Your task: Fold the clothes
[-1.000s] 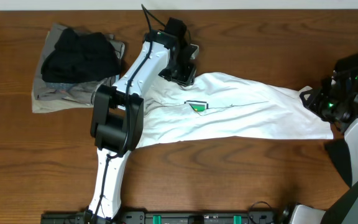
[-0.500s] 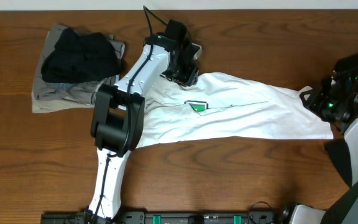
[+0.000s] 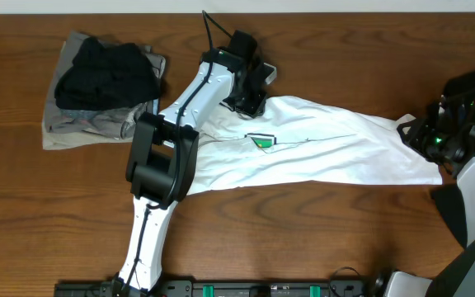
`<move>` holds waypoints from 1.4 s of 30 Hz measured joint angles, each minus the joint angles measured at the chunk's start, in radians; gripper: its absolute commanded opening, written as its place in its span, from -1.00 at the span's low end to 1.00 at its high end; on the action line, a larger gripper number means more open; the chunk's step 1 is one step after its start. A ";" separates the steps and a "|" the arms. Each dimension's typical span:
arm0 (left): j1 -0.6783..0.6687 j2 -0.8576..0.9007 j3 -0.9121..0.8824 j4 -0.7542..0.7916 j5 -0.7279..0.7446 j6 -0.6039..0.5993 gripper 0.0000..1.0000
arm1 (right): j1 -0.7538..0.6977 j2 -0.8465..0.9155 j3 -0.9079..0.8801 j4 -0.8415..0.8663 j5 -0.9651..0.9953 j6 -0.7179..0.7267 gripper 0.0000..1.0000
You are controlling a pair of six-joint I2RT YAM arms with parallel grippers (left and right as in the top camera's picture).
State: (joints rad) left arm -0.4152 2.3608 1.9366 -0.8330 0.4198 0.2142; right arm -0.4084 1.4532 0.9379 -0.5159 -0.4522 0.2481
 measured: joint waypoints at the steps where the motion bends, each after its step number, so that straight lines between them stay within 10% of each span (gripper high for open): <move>1: 0.000 0.004 0.000 0.001 -0.001 0.001 -0.38 | 0.000 0.000 0.000 -0.002 0.000 0.000 -0.46; 8: 0.000 0.015 0.000 0.026 -0.064 0.004 -0.25 | 0.000 0.000 0.000 -0.008 -0.004 0.000 -0.46; 14: -0.001 0.016 0.000 0.007 -0.043 -0.001 -0.88 | 0.000 0.000 0.000 -0.010 -0.004 0.000 -0.46; 31: 0.001 -0.159 0.109 -0.028 -0.114 0.007 -0.88 | 0.000 0.000 0.000 -0.011 -0.004 0.000 -0.44; 42: -0.061 -0.207 0.119 -0.361 -0.139 -0.028 -0.88 | 0.000 0.000 0.000 0.005 -0.003 0.000 -0.43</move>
State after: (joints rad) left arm -0.4767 2.1536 2.0552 -1.1942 0.2810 0.1860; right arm -0.4084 1.4532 0.9379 -0.5114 -0.4557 0.2481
